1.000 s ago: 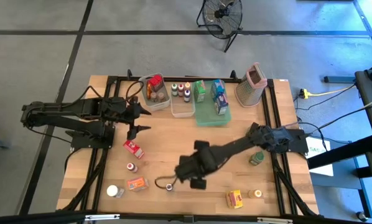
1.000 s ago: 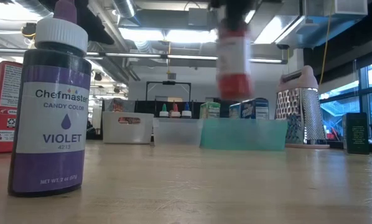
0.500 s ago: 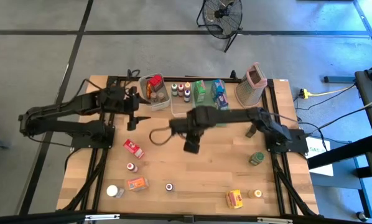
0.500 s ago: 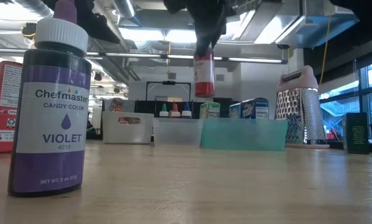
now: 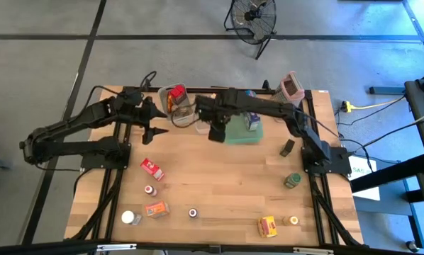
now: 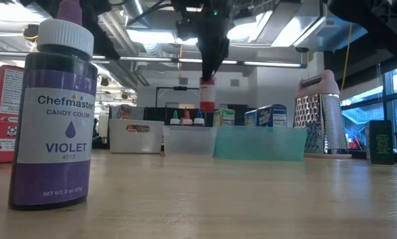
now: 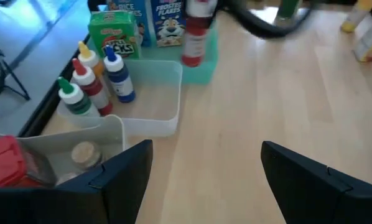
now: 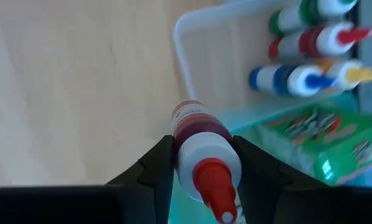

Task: Pick & Place Kitchen Items
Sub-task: Put the red food coloring bottle into the transparent bin

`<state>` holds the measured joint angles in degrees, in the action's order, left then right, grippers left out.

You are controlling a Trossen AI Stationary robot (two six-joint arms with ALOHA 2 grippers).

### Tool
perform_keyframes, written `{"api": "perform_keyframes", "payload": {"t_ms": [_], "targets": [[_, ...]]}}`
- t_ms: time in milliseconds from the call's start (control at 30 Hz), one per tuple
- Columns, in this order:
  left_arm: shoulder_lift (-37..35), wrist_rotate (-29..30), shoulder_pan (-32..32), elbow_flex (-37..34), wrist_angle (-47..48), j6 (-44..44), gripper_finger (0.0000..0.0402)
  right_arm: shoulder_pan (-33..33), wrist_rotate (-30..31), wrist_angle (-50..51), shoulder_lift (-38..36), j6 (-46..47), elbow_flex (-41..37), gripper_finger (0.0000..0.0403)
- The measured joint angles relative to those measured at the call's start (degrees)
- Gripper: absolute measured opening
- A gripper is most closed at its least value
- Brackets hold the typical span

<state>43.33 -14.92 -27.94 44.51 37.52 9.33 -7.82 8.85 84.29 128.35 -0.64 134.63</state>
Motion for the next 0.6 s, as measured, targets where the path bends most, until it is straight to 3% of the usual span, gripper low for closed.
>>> {"api": "perform_keyframes", "payload": {"t_ms": [233,367,600], "targets": [[0.0,-0.37,0.07,-2.89,0.43,-1.03,0.0294,-7.13,-3.91,-7.57,0.0,-7.9,0.0,0.0133],[0.0,-0.29,0.07,-4.12,0.13,-2.83,0.0294,-10.29,-8.07,-9.26,0.09,-8.97,0.0,0.0133],[-0.13,-0.26,0.09,-5.73,0.24,-5.61,0.0294,-11.8,-8.9,-9.3,2.82,-9.01,-0.04,0.0133]]}}
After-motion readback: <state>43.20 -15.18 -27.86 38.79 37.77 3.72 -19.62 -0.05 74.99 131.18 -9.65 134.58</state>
